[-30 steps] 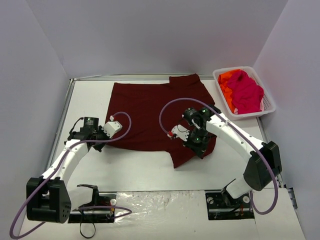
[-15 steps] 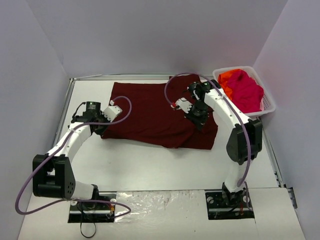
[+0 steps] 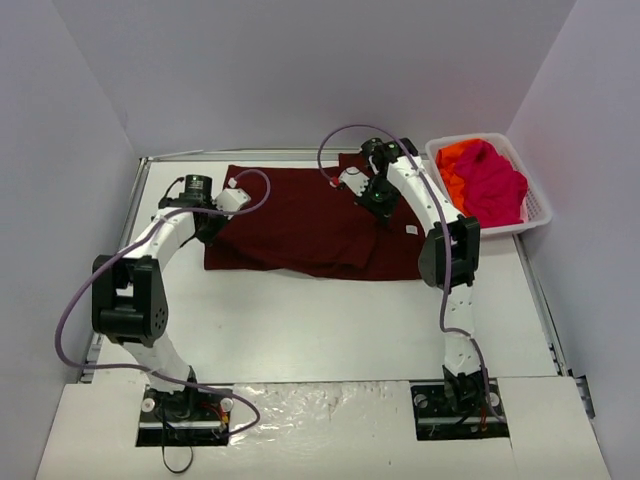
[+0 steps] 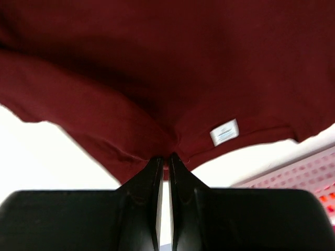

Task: Fold and stack the t-shirts
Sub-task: Fold the flattened tshirt in 1/3 of the way

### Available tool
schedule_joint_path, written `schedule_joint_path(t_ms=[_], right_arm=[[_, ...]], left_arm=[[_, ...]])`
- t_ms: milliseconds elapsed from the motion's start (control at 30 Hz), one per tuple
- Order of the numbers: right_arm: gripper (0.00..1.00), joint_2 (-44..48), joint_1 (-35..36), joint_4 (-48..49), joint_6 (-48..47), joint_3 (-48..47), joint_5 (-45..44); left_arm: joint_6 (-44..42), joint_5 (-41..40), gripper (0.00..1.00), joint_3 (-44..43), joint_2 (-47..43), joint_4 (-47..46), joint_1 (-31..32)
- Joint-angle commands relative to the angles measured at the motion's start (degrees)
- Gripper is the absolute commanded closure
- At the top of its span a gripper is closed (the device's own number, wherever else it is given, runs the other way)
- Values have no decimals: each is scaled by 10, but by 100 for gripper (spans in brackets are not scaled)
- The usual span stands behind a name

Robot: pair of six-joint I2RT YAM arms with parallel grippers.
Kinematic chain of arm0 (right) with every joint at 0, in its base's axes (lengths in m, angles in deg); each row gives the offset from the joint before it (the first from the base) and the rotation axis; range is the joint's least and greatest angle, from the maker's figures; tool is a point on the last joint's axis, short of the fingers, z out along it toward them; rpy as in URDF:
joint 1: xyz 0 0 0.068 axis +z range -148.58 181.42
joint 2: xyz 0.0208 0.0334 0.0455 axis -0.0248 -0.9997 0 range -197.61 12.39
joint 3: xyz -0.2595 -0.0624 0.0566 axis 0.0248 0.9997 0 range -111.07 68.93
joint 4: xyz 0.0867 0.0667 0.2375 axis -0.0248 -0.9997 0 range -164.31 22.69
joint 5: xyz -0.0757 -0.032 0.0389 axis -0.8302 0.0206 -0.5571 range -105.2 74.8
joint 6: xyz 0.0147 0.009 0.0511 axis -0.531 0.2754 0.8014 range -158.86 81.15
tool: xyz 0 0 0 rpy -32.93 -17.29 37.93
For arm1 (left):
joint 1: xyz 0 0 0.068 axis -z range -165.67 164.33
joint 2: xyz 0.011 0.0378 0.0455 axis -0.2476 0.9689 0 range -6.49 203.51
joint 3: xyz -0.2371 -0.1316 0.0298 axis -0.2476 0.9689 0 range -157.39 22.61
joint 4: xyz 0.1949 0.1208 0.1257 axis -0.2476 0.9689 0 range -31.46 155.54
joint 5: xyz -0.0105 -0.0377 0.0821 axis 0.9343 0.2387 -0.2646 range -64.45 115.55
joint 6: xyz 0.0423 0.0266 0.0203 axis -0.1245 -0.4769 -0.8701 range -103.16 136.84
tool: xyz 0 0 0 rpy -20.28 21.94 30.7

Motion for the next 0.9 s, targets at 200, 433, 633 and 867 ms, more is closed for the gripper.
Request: schedule_joint_path(t_ms=[200, 433, 633, 867], right_arm=[[100, -78, -30, 26, 24, -102, -32], [100, -23, -39, 41, 37, -60, 10], [100, 110, -36, 45, 45, 90, 71], [100, 292, -13, 74, 74, 299, 89]], left_arm=[[5, -31, 98, -79, 96, 14, 5], [4, -20, 98, -62, 64, 16, 10], [-9, -10, 98, -2, -24, 24, 16], [-14, 7, 97, 99, -156, 26, 25]])
